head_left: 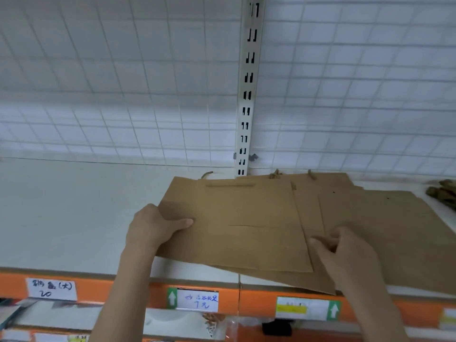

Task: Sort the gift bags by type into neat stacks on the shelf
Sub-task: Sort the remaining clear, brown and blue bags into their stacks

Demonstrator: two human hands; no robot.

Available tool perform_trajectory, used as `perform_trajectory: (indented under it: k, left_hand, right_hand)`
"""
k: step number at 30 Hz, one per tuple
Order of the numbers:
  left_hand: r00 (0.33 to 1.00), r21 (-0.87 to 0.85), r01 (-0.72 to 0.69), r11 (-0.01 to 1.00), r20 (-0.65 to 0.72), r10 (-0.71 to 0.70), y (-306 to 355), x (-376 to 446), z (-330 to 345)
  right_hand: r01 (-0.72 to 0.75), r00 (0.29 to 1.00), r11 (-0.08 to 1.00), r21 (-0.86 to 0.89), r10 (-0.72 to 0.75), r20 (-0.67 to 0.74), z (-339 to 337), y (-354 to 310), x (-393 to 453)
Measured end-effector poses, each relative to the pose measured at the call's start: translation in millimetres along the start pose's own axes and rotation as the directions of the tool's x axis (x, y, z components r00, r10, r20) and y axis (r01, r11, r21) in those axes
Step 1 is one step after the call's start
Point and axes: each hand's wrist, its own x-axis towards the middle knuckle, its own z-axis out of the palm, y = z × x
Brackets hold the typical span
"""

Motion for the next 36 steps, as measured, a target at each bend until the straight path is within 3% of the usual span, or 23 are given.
perform_trajectory:
  k: [6, 13, 20, 28, 36]
  left_hand:
    - [0.995, -0.234, -0.084, 0.969, -0.072, 0.069, -15, -17, -3]
    - [0.987, -0.263, -0.094, 0.960, -0.153, 0.055, -7, -39, 1]
    - [0.982, -0.431, -0.128, 0.893, -0.183, 0.052, 45, -74, 26]
    - [0.948, -0.514, -0.241, 0.824, -0.308, 0.085, 141, -153, 101]
    - [0.946, -0.483, -0.271, 0.832, -0.295, 0.137, 213, -229, 189]
  right_hand:
    - [-0.078, 0.962, 0.990, -0.121, 0.107, 0.251, -8, -6, 4]
    - [-0.008, 0.910, 0.995, 0.099, -0.034, 0.414, -30, -11, 17]
    - [0.015, 0.980, 0.958, 0.287, -0.071, 0.185, -75, 30, 34]
    - [0.012, 0.999, 0.903, 0.429, 0.011, -0.052, -152, 166, 66]
    - [-0.112, 0.983, 0.839, 0.533, 0.173, -0.066, -217, 297, 84]
